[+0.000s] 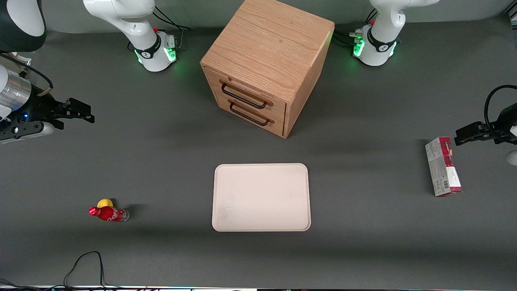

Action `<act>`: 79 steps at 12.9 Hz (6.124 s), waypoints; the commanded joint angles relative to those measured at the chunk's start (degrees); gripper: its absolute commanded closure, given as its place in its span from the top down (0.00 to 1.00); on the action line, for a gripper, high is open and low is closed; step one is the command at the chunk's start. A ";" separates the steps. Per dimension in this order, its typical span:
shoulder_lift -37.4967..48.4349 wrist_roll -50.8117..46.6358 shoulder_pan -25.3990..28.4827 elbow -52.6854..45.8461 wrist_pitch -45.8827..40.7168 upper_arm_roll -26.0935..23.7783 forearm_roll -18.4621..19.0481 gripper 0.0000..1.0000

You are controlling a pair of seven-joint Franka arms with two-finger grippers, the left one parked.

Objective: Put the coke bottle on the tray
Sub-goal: 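Move the right gripper toward the red Coca-Cola bottle, then lower the open right gripper around the red bottle, then close the right gripper on the red bottle, then lift the red bottle with the right gripper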

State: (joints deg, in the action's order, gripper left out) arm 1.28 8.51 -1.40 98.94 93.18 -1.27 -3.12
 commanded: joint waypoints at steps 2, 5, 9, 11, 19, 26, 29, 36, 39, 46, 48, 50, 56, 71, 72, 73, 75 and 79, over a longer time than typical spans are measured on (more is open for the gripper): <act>-0.58 -2.71 -0.53 -1.82 -2.74 -0.49 0.65 1.00; -0.67 -2.79 -0.70 -2.44 -3.27 -0.49 0.57 1.00; -0.67 -2.88 -0.79 -2.61 -4.32 -0.22 0.57 1.00; -1.19 -2.97 -0.97 -2.70 -4.32 -0.22 0.65 1.00; -30.59 1.92 -4.91 -39.11 -8.19 -0.05 1.88 1.00; -37.67 3.18 -5.89 -44.46 -5.82 -0.05 2.06 1.00; -37.58 3.36 -5.63 -39.11 0.22 -0.05 2.15 1.00; -44.42 3.80 -5.01 -33.38 14.47 -0.22 1.88 1.00; -46.63 3.80 -4.75 -33.38 16.94 -0.22 2.15 1.00; -46.46 3.71 -3.78 -33.38 16.86 -0.22 4.26 1.00; -46.28 3.71 -3.78 -33.38 16.68 -0.22 4.26 0.99; -46.28 3.71 -3.78 -33.46 16.68 -0.22 4.26 0.94; -46.11 3.71 -3.87 -33.46 16.59 -0.14 4.26 0.51; -43.04 3.18 -3.78 -34.86 9.41 -0.05 4.26 0.00; -41.90 3.09 -3.78 -35.48 5.99 -0.13 4.26 0.00; -40.06 3.01 -3.69 -36.36 2.30 -0.22 4.26 0.00; -35.93 3.09 -3.69 -38.46 -5.16 -0.31 4.17 0.00; -24.70 3.80 -3.52 -33.16 -11.71 -0.40 4.17 0.00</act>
State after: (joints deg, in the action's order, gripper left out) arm -30.02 11.42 -5.07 59.27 82.21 -1.47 0.35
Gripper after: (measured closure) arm 0.687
